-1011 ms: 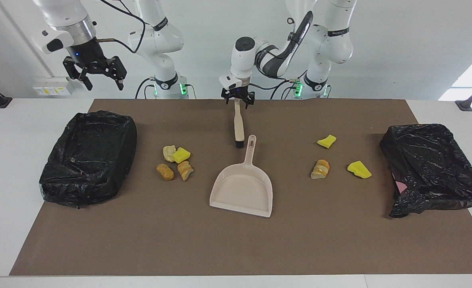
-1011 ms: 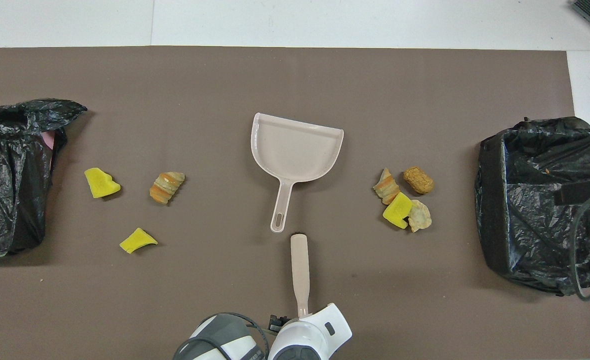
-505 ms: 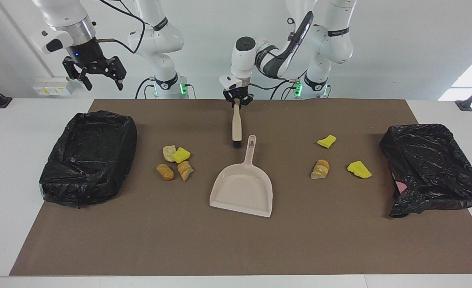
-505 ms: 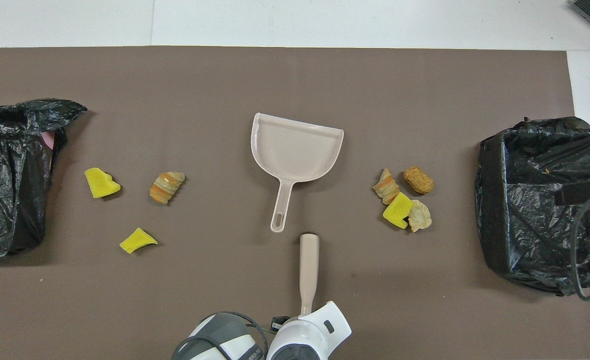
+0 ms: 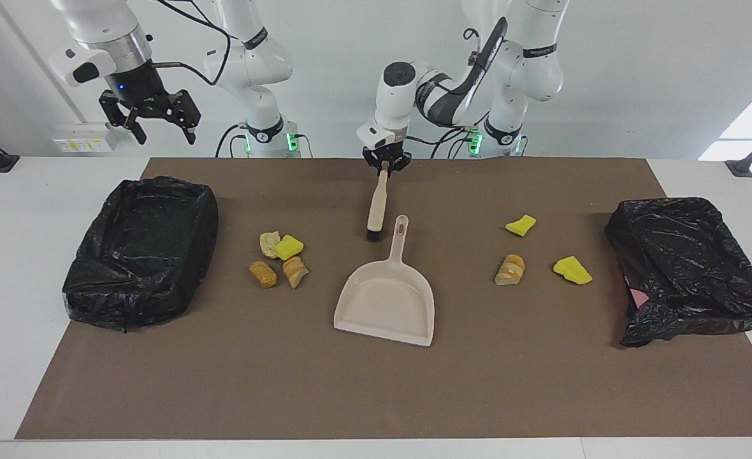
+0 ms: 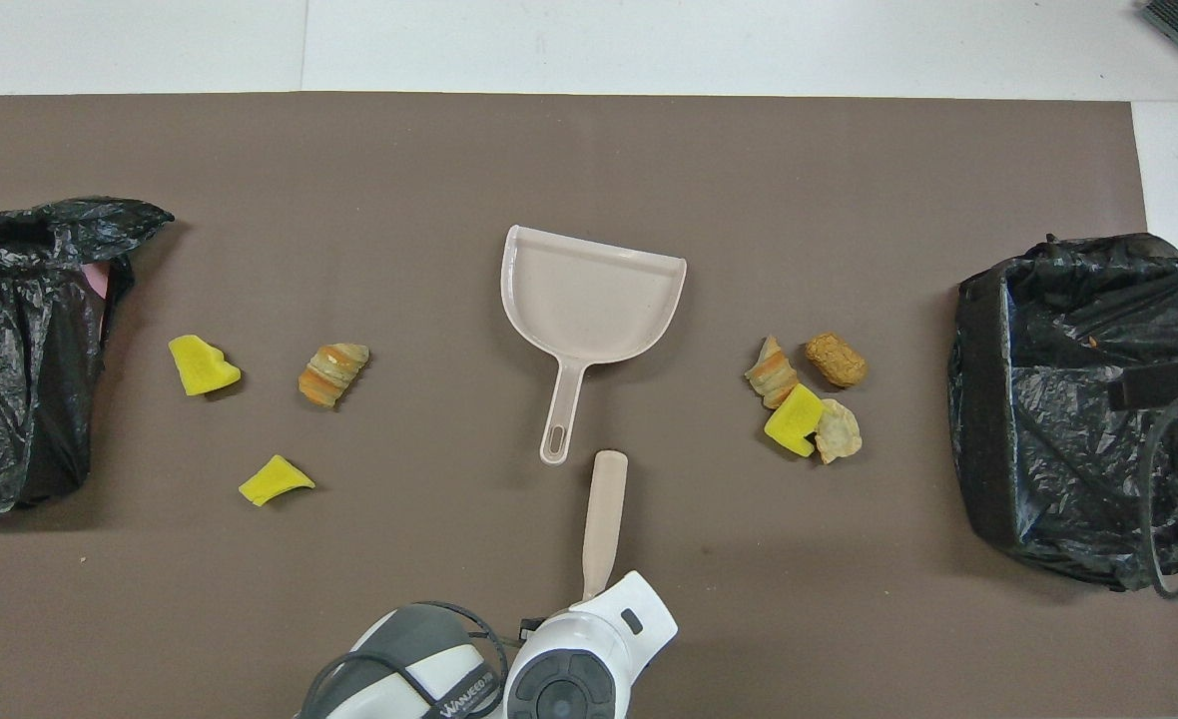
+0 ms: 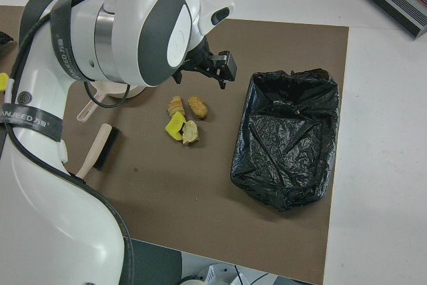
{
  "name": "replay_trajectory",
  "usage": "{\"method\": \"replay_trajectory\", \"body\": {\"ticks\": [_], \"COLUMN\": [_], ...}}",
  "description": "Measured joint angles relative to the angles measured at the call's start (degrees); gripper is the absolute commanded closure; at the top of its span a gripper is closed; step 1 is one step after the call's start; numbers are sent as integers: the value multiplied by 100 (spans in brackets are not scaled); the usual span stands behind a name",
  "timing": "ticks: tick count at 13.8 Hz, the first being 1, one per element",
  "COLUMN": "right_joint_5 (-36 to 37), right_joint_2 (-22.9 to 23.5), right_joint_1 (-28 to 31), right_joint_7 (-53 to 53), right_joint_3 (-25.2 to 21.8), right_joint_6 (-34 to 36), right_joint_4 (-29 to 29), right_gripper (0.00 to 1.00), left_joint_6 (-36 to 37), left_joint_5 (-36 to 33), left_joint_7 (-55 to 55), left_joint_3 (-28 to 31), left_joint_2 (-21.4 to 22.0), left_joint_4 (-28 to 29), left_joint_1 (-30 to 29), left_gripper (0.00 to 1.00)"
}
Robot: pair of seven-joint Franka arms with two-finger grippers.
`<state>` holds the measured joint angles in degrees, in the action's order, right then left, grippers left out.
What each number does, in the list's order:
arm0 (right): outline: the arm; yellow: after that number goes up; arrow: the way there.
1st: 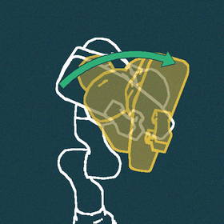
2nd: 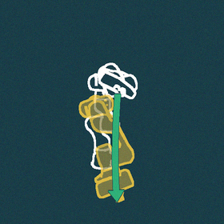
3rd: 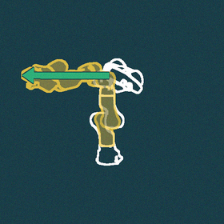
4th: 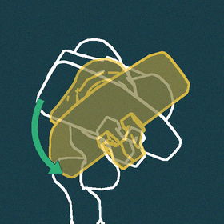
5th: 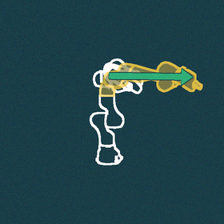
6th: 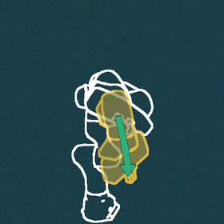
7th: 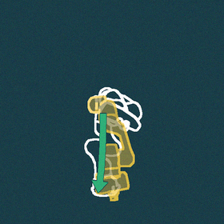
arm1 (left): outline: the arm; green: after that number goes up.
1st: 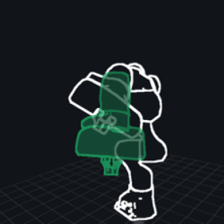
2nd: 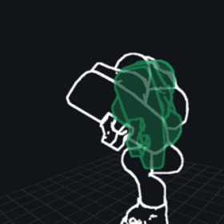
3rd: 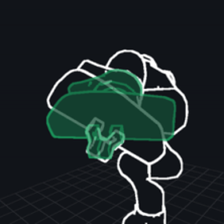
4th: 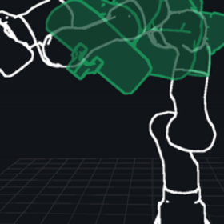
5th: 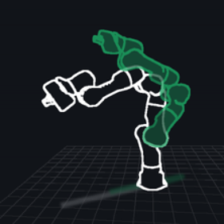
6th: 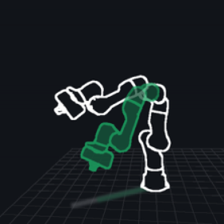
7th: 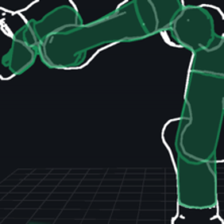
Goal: Sweep and dump trash in bin
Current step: 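Move the left gripper down to the beige brush and grasp its handle, then bring the brush to the pile while the right gripper grasps the dustpan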
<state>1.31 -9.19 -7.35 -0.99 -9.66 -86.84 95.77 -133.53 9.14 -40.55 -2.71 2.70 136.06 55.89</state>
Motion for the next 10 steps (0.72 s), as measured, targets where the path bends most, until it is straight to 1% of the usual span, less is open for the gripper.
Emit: {"method": "replay_trajectory", "body": {"ticks": [2, 5, 8, 10], "right_joint_5": [0, 0, 0, 0], "right_joint_2": [0, -2, -2, -2], "right_joint_1": [0, 0, 0, -11], "right_joint_7": [0, 0, 0, 0], "right_joint_3": [0, 0, 0, 10], "right_joint_6": [0, 0, 0, 0], "right_joint_4": [1, 3, 5, 28], "right_gripper": [0, 0, 0, 0], "left_joint_6": [388, 1320, 1973, 2356], "left_joint_5": [0, 0, -107, -418], "left_joint_7": [-69, -97, -84, 24], "left_joint_3": [8, 22, 46, 63], "left_joint_2": [120, 448, 809, 921], "left_joint_4": [-7, -19, -90, -224], "left_joint_1": [-90, -407, -1116, -1712], "left_gripper": [100, 100, 100, 100]}}
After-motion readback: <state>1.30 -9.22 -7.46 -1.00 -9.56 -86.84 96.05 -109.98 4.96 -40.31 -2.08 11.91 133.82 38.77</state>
